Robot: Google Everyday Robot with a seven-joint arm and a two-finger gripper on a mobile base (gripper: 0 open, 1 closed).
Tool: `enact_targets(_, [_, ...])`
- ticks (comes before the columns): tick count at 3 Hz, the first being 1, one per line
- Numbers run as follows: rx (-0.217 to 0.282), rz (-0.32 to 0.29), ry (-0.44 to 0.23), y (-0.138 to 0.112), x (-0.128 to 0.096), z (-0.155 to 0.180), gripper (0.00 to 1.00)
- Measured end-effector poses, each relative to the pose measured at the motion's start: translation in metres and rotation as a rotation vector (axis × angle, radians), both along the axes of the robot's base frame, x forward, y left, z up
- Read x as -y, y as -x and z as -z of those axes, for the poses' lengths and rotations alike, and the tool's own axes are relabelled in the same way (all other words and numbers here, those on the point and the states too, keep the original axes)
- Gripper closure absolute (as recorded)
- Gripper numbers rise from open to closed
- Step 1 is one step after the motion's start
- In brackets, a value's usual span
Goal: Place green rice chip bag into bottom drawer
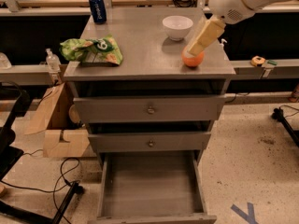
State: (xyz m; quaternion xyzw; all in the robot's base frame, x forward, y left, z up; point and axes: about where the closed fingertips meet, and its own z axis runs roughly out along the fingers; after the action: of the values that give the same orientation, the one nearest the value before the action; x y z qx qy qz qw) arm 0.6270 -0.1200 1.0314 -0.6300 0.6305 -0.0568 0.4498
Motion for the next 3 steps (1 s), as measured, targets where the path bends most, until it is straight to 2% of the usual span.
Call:
enact_targets(1, [0.0, -0.088, -0.021, -0.047, -0.029, 0.013, 0.0])
enact_targets(2, [-0.018, -0.193, -0.043, -0.101, -0.075, 0.034, 0.0])
enact_targets(3, [-0.015, -0.255, -0.12, -0.139, -0.119, 0.041, 0.0])
